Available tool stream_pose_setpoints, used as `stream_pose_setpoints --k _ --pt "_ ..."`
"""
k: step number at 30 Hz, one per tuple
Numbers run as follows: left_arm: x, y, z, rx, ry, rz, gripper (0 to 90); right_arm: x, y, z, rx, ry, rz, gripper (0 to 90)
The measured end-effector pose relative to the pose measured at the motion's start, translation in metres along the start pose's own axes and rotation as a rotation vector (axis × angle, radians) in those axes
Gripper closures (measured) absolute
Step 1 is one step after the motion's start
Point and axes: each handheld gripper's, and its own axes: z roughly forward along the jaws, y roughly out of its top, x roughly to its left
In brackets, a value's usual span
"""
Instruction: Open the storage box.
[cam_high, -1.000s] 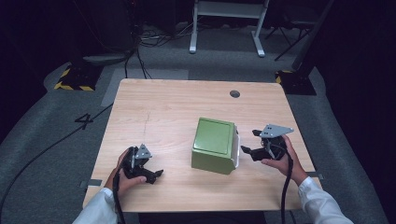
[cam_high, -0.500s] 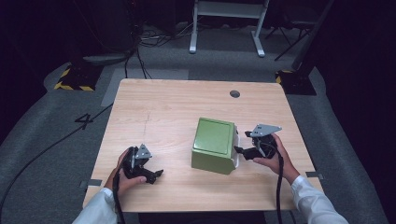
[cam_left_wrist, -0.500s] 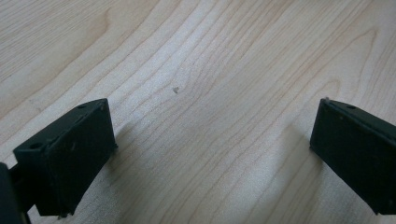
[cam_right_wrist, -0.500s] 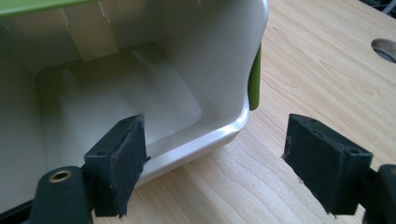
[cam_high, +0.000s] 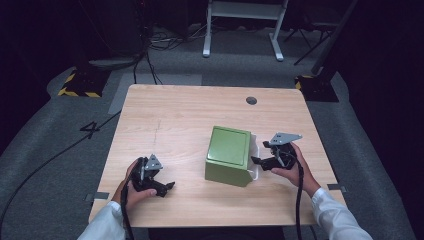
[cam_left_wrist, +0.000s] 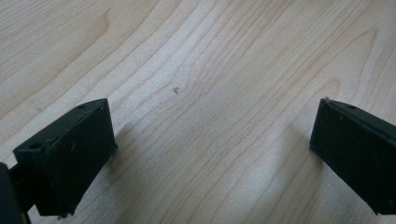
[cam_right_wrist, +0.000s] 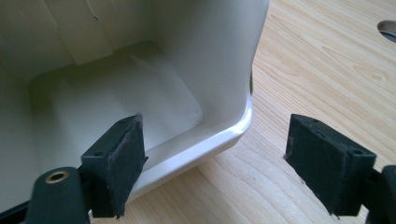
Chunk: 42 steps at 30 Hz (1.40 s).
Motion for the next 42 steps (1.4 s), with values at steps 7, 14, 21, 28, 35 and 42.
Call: stream_pose_setpoints --k 7,14,21,28,35,42 --pt "0.0 0.0 0.0 0.0 0.0 0.001 0.1 -0.008 -0.009 -0.001 0.026 -0.026 0.009 19.7" --pt "0.0 0.0 0.0 0.0 0.0 0.0 0.1 -0.019 -0.022 -0.005 0.063 -0.032 0.026 20.4" --pt "0.0 0.0 0.0 0.0 0.0 0.001 0.1 -0.029 -0.031 -0.014 0.059 -0.036 0.046 21.9" --pt "0.0 0.0 0.0 0.0 0.0 0.0 0.1 -0.035 -0.037 -0.019 0.05 -0.038 0.065 23.3" --pt "0.0 0.0 0.0 0.0 0.001 0.0 0.2 -0.037 -0.04 -0.022 0.052 -0.043 0.068 23.5" --pt "0.0 0.0 0.0 0.0 0.0 0.001 0.2 -0.037 -0.042 -0.023 0.055 -0.04 0.068 24.9"
